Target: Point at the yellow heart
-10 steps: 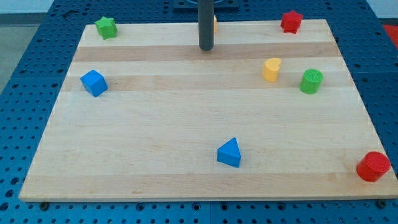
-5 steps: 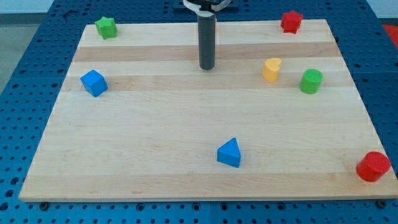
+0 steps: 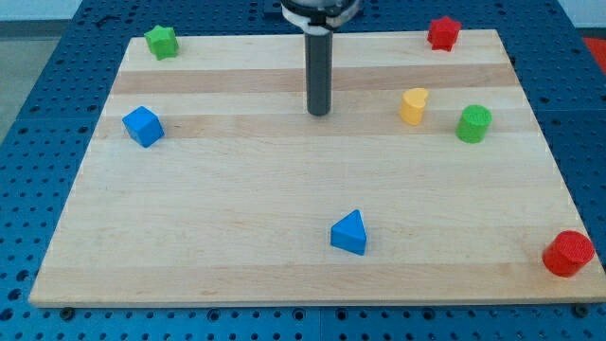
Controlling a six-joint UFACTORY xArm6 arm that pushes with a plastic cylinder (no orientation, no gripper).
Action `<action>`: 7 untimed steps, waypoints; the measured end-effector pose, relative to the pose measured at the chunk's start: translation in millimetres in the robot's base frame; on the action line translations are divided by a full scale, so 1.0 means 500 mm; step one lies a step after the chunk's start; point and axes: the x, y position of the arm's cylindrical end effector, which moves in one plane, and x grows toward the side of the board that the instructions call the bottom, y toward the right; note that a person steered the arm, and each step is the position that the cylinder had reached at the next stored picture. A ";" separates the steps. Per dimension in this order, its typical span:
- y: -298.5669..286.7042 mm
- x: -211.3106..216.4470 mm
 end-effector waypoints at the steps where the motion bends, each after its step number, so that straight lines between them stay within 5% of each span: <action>1: 0.032 0.108; 2: 0.044 0.164; 7: 0.044 0.171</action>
